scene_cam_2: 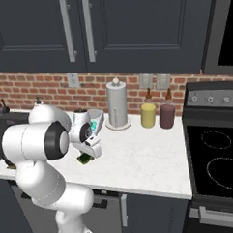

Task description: Pick up the sponge from the counter and clean the cutting board by briefly scrubbing or pressing down on the cutting board. Once finished, release the sponge.

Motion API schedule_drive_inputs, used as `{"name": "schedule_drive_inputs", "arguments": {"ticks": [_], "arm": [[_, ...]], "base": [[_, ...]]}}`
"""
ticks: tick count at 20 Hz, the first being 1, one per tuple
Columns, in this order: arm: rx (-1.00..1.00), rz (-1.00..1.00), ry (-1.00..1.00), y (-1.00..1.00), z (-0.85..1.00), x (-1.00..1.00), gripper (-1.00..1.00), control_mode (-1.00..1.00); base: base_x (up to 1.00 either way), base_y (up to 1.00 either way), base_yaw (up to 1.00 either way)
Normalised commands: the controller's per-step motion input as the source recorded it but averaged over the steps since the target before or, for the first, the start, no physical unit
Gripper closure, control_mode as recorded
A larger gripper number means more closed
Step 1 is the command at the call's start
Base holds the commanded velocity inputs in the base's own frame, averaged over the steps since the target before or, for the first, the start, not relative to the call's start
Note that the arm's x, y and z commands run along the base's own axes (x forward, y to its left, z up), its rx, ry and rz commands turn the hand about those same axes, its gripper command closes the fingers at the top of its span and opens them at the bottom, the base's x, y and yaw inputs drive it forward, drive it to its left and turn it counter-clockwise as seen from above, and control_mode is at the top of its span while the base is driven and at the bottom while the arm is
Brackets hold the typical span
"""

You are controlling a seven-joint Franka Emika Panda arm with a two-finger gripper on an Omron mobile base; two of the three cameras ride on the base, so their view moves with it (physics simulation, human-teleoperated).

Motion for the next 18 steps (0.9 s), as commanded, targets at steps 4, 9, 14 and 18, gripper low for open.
{"name": "schedule_drive_inputs", "arguments": {"ticks": [4, 9, 14, 18], "arm": [[0.00, -0.03, 0.00, 0.00, 0.05, -0.07, 1.00, -1.00], [-0.01, -0.16, 0.00, 0.12, 0.41, -0.18, 1.00, -1.00], [-0.03, -0.24, 0.02, 0.32, 0.30, -0.02, 1.00, -1.00], [-0.10, -0.19, 0.18, 0.28, 0.32, 0.07, 1.00, -1.00]], "base": [[0.00, 0.00, 0.00], [0.00, 0.00, 0.00], [0.00, 0.00, 0.00], [0.00, 0.00, 0.00]]}}
